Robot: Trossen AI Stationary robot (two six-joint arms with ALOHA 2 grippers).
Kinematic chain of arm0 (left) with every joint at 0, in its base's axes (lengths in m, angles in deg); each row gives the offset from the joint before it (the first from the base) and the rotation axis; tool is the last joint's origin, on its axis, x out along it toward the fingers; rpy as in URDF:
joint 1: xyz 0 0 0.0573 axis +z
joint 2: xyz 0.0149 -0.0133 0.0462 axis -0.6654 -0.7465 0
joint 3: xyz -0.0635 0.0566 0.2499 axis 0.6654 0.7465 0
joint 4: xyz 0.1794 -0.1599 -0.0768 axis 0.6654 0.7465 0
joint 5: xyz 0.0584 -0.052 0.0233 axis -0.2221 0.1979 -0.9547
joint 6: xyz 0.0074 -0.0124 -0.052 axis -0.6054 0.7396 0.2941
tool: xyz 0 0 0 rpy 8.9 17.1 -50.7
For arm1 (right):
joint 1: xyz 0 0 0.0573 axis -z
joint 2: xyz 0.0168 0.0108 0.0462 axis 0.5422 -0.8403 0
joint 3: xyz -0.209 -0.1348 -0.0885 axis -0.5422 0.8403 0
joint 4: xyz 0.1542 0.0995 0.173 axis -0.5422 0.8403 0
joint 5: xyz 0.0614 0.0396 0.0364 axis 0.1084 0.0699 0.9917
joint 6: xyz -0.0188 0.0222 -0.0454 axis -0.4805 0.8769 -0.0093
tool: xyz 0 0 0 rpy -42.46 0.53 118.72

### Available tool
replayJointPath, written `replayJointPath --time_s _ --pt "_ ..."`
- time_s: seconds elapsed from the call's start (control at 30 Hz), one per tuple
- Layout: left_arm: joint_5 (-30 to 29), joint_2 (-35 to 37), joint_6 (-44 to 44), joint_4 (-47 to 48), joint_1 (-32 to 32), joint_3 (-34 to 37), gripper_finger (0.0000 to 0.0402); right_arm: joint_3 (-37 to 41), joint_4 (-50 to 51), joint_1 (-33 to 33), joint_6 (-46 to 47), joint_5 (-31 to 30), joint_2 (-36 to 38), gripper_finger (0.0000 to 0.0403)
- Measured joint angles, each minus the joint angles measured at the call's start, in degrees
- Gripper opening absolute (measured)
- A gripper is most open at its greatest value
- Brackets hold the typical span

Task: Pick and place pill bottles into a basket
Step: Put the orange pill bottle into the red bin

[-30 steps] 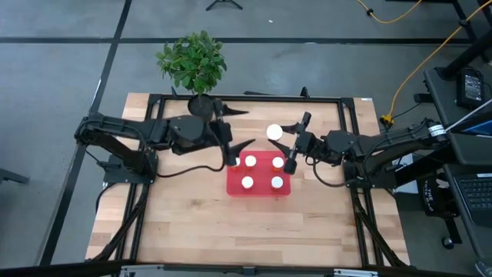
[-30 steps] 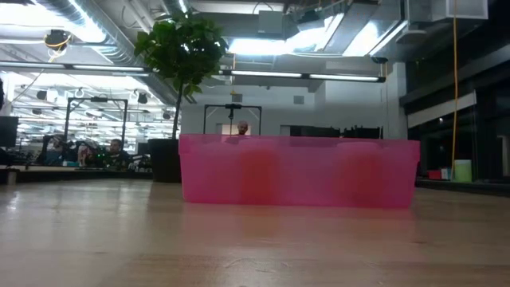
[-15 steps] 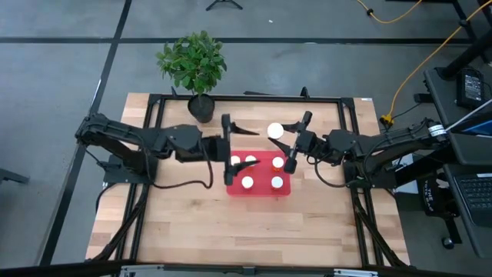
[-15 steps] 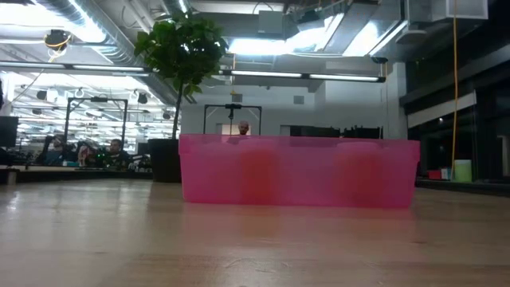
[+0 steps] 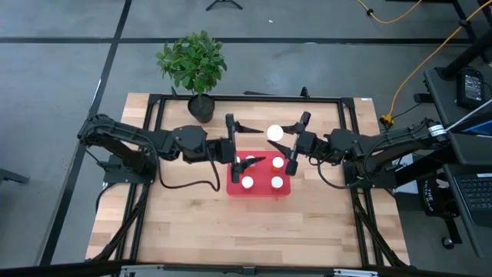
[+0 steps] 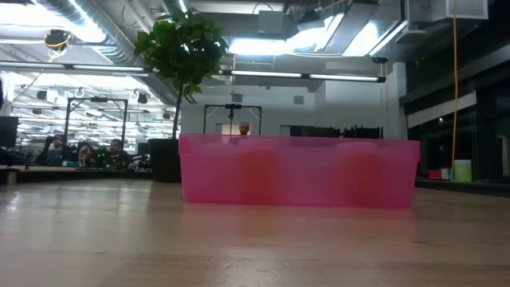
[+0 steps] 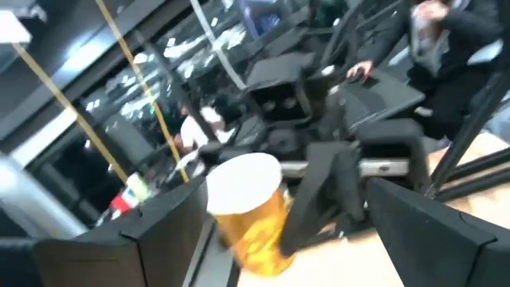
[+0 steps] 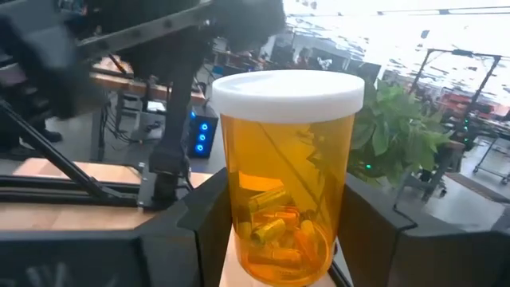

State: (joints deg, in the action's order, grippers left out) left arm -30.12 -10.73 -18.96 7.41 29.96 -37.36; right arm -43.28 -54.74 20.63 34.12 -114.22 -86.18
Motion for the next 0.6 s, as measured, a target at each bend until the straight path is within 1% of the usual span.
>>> replayJointPath --time_s 0.17,0.33,0.47,0.6 --pt "1.53 -1.68 -1.22 -3.89 -0.04 0.00 0.0336 0.00 -1.86 -0.23 0.77 0.13 0.00 0.0187" --pt "1.29 -1.68 -1.74 -4.17 1.14 0.00 0.0336 -0.02 -1.90 -0.38 3.74 1.96 0.00 0.0187" --pt "-1.59 -1.68 -4.52 -3.69 1.25 0.00 0.0336 -0.02 -1.79 -0.37 7.21 2.14 -0.02 0.0187" --pt "-1.55 -1.68 -4.32 -3.69 1.41 0.00 0.0336 -0.02 -1.68 -0.36 12.18 3.00 -0.02 0.0187"
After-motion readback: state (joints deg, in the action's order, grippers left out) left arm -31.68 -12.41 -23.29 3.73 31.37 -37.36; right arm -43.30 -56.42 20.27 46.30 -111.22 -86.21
